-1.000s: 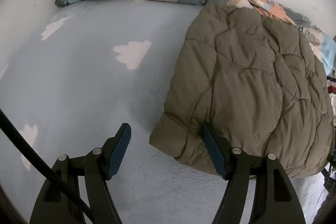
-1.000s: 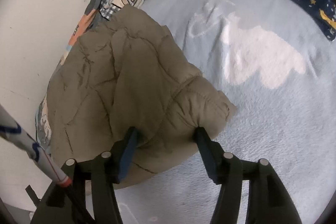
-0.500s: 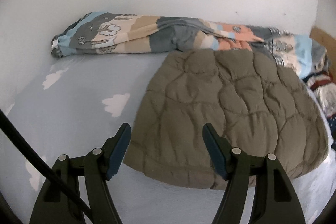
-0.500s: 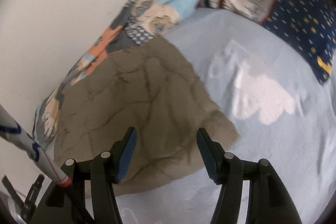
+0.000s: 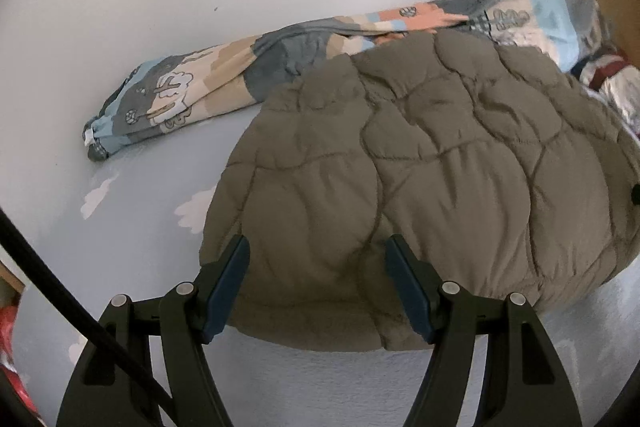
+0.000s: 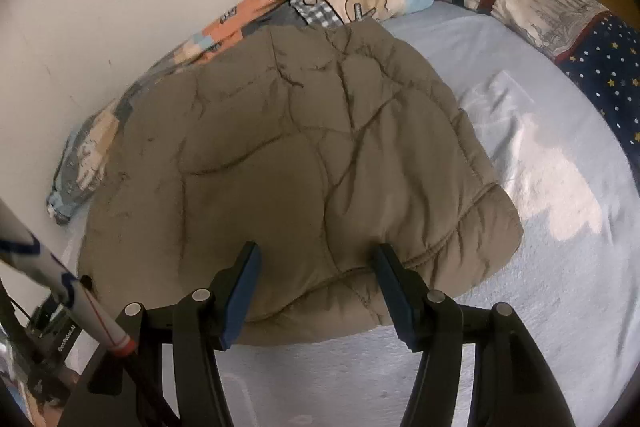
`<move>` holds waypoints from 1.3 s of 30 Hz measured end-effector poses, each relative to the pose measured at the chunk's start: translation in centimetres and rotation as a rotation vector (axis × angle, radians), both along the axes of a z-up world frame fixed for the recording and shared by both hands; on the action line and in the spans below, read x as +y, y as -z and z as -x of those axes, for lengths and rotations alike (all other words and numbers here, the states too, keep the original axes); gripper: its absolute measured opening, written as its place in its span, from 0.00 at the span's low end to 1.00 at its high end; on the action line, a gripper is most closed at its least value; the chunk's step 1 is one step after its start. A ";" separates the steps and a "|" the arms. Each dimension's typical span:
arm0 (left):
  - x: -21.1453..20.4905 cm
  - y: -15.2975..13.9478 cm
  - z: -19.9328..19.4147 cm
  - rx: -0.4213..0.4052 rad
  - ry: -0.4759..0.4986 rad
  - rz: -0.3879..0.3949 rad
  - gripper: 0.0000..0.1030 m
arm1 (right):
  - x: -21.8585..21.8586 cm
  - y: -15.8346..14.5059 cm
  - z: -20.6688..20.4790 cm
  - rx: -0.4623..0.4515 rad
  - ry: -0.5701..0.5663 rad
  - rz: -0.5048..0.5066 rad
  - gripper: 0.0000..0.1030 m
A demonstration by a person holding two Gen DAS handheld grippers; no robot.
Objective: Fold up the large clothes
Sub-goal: 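Close both grippers on the folded edge of the jacket, then lift the held edge with both grippers and fold the jacket over in half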
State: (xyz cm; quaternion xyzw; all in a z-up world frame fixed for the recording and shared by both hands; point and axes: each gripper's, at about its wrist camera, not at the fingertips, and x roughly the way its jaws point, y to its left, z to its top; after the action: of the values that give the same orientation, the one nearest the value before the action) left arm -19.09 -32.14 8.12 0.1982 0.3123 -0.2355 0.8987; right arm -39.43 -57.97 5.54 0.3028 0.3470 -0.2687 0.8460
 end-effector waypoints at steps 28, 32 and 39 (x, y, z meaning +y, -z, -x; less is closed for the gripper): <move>-0.3 0.9 -0.1 -0.003 0.003 -0.042 0.73 | 0.1 1.3 -1.0 0.054 -0.011 0.001 0.63; -0.2 1.1 -0.3 0.000 0.001 -0.044 0.74 | 0.1 1.4 -1.0 0.058 -0.019 0.002 0.64; 3.3 -1.2 -4.0 0.247 -0.050 0.140 0.74 | -0.6 0.6 -0.1 0.005 0.002 -0.051 0.64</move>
State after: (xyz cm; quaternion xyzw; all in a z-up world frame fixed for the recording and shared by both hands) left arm -15.11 -28.85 9.31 0.0967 0.4080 -0.2568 0.8708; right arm -39.31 -58.61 4.99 0.3239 0.3559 -0.2612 0.8368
